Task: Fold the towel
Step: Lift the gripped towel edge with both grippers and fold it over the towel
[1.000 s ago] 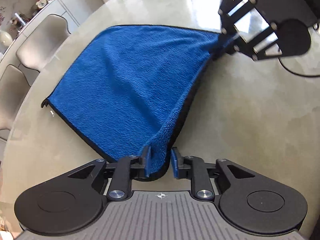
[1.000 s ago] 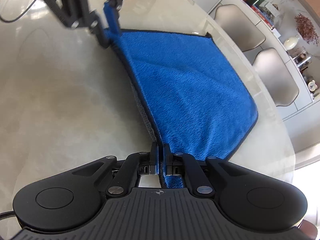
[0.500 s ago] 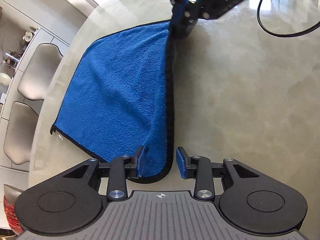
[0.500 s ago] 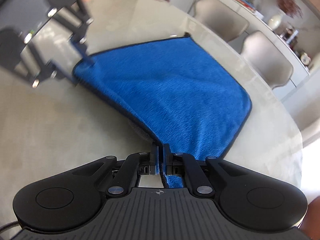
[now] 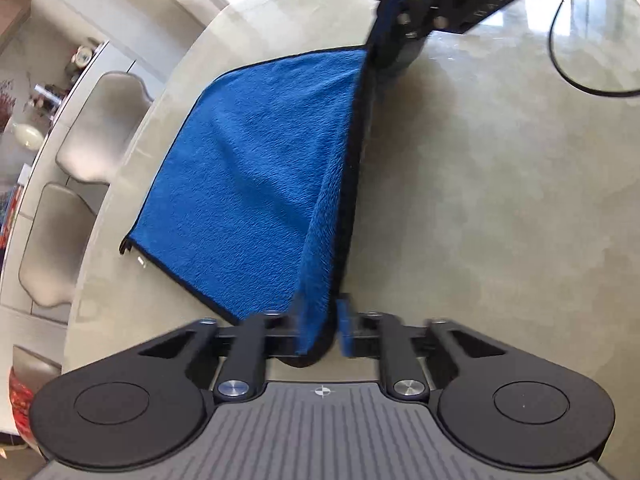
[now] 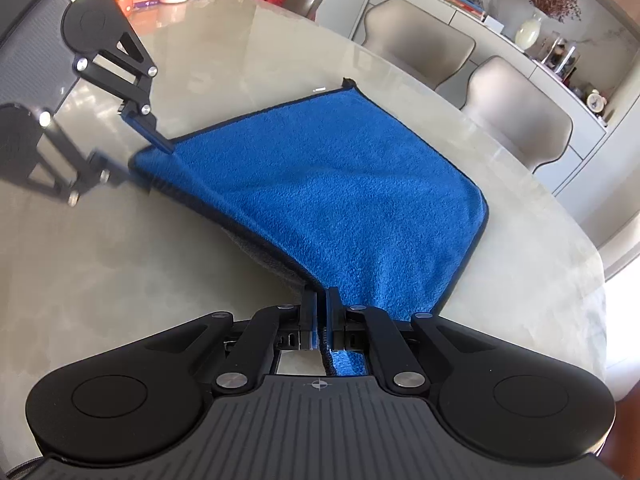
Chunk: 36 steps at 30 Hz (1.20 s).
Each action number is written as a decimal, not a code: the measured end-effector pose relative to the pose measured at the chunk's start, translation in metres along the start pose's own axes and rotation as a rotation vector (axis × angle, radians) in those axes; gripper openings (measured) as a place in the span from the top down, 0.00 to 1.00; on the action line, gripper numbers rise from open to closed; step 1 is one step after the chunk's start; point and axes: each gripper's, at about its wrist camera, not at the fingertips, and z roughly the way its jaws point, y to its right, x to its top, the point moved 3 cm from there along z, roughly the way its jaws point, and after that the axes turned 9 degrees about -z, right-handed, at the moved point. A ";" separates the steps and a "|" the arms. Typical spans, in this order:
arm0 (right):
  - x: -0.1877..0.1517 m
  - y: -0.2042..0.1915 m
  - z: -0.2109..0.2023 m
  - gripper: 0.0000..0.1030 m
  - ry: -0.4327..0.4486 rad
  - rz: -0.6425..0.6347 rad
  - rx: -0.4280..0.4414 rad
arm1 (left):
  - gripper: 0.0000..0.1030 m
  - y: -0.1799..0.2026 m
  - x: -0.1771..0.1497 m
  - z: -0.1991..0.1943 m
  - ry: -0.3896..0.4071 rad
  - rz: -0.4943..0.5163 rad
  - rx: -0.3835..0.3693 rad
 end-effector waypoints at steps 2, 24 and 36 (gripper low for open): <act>-0.002 0.000 -0.001 0.97 -0.003 -0.009 0.004 | 0.93 -0.003 0.002 -0.003 0.002 -0.016 -0.001; -0.027 -0.025 0.023 0.90 -0.127 -0.223 -0.016 | 0.90 -0.014 0.000 -0.001 -0.002 -0.081 0.006; -0.004 0.012 0.013 0.97 -0.060 -0.151 -0.081 | 0.93 -0.044 0.014 -0.010 0.037 -0.084 -0.005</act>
